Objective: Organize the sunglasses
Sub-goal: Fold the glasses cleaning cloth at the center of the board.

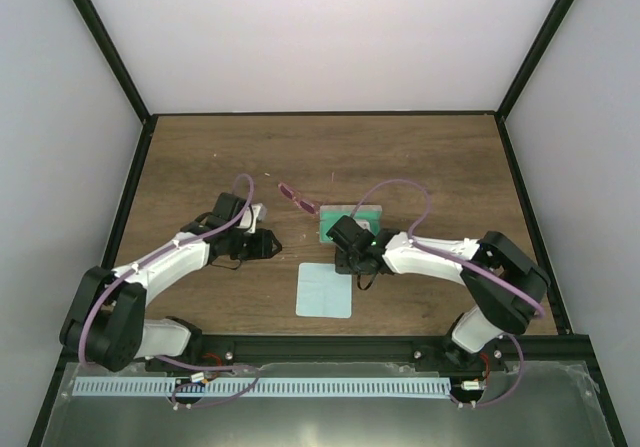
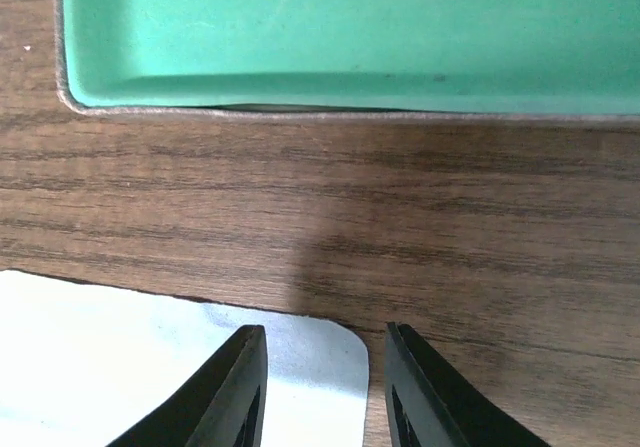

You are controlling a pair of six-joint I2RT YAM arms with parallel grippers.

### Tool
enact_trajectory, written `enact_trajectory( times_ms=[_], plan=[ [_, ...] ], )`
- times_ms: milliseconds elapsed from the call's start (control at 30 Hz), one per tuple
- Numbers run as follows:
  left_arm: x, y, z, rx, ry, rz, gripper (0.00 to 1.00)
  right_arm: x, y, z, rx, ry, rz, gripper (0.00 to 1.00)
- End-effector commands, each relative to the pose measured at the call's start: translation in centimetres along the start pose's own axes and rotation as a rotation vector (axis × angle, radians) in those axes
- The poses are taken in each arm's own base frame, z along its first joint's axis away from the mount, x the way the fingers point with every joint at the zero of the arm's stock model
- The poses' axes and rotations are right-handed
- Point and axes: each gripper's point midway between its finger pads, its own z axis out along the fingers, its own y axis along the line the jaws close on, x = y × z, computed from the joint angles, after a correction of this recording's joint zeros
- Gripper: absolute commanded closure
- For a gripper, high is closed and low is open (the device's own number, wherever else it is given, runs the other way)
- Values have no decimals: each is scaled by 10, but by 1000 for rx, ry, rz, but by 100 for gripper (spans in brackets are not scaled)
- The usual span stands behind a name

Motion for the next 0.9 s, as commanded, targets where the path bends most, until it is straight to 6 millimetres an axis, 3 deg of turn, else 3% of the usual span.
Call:
enact_trajectory(
  times_ms=[0, 300, 867],
  plan=[
    [-3, -3, 3, 17, -10, 6, 50, 5, 0, 6, -5, 19, -26, 68],
    [-2, -1, 5, 8, 1, 13, 49, 16, -5, 18, 12, 56, -38, 70],
    [1, 3, 9, -2, 13, 19, 49, 24, -5, 15, 24, 81, -39, 99]
  ],
)
